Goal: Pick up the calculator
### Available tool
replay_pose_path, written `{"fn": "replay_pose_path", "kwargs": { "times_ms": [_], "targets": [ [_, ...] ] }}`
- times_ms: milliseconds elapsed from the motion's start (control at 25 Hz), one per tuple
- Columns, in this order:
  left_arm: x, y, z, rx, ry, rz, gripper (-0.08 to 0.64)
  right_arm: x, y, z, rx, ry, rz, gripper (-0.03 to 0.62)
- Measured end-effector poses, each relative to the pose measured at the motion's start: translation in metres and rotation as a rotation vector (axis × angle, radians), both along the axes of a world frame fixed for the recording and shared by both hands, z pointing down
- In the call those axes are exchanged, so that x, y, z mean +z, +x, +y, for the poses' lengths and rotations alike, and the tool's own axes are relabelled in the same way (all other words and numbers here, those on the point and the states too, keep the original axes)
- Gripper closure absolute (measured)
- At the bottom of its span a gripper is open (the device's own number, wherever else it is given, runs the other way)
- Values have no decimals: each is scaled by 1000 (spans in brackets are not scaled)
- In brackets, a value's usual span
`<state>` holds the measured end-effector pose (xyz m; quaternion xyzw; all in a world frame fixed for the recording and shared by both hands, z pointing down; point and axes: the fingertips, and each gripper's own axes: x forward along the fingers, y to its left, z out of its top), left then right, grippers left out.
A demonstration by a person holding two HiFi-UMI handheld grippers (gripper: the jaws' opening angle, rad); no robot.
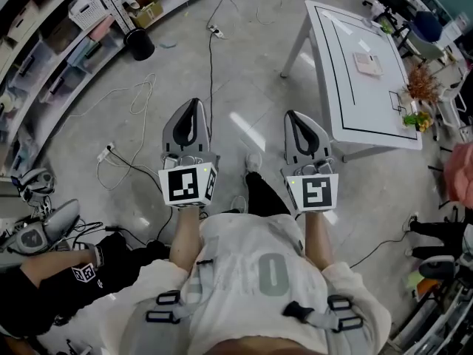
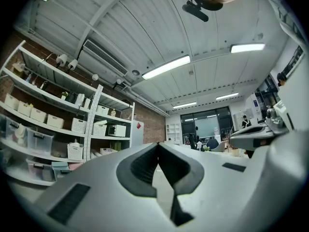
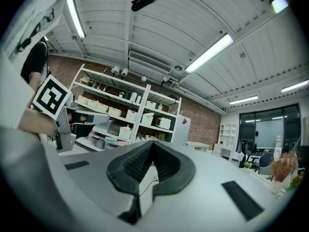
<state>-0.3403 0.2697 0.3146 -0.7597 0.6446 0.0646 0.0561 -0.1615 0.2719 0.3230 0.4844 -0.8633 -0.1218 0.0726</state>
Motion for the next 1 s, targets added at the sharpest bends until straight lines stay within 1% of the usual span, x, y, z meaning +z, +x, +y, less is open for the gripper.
{"fn": "replay_pose_path", "kwargs": {
  "times_ms": [120,240,440,560,640,800,840,960,1000],
  "targets": [
    [6,-6,-23,3,1,2,540,9,-8,-25,3,-8,-6,584],
    [18,-10,-50,-1,-5,-4,540,16,-19,-51,-35,20,-2,584],
    [15,-14,-122,-5,6,-28,540,22,-26,-125,-44,30,-10,584],
    [9,-14,-177,12,14,-36,540,16,-29,-181,-24,22,-20,584],
    [2,-14,-206,23,8,-32,540,6,-30,-212,-13,16,-40,584],
    [-11,-11,-252,40,8,-26,538,-18,-22,-262,10,49,-64,584],
    [-11,-8,-263,49,8,-29,540,-20,-18,-273,27,48,-72,584],
    [-9,-3,-292,64,7,-44,540,-14,-7,-302,86,8,-80,584],
    [-7,-1,-301,70,7,-45,540,-12,-5,-311,93,15,-79,584]
  ]
}}
